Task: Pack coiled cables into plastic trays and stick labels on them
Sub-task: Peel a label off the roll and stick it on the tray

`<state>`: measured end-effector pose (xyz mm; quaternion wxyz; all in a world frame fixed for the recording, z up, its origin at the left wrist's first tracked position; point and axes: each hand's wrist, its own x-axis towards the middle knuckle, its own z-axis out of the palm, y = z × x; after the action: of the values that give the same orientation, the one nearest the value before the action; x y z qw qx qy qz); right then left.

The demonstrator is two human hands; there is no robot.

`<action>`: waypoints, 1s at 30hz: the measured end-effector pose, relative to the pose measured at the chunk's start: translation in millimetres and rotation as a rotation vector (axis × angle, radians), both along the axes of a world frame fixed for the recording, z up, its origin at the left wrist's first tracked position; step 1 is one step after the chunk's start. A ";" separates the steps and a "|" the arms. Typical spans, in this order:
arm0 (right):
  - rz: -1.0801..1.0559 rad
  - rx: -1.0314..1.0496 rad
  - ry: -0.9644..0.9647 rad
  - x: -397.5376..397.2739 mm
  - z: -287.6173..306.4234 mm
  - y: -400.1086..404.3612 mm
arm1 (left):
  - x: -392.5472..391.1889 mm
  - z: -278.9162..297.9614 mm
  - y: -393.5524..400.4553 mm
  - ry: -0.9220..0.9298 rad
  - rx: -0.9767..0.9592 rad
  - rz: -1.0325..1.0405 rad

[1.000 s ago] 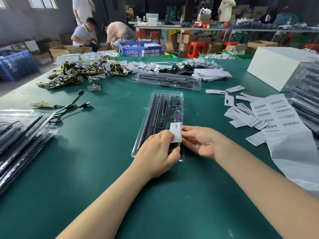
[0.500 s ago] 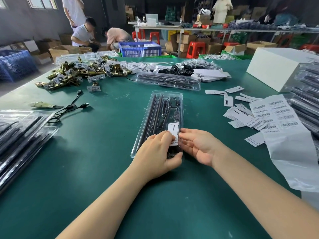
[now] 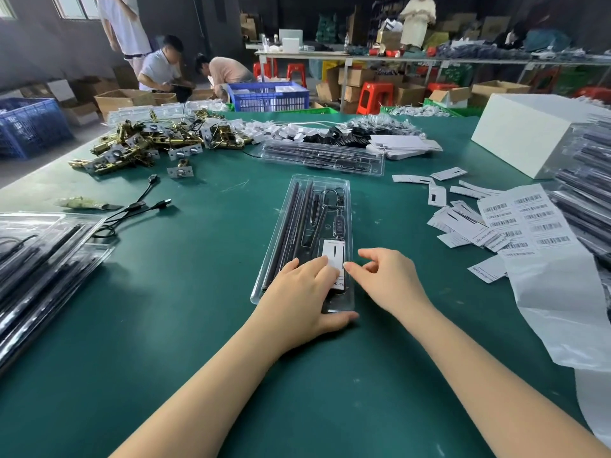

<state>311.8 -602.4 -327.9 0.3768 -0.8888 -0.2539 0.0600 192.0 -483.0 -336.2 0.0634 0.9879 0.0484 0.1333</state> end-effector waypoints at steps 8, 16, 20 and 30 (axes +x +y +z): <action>-0.083 -0.084 -0.172 -26.4 -8.7 9.2 | -5.4 -3.0 -8.9 -0.061 0.061 0.129; 0.004 -0.114 0.106 -12.6 2.2 3.3 | 4.2 0.7 -18.8 -0.077 -0.021 0.241; -0.015 0.059 0.189 -12.7 -5.2 -0.1 | -9.2 1.2 -7.1 -0.157 -0.231 0.200; -0.045 0.352 0.641 -17.8 0.9 -5.1 | 7.3 -2.6 -21.9 -0.524 0.196 0.043</action>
<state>294.0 -607.5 -327.0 0.5858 -0.7517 -0.1099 0.2825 199.3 -504.8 -338.8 -0.0248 0.9199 0.0380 0.3894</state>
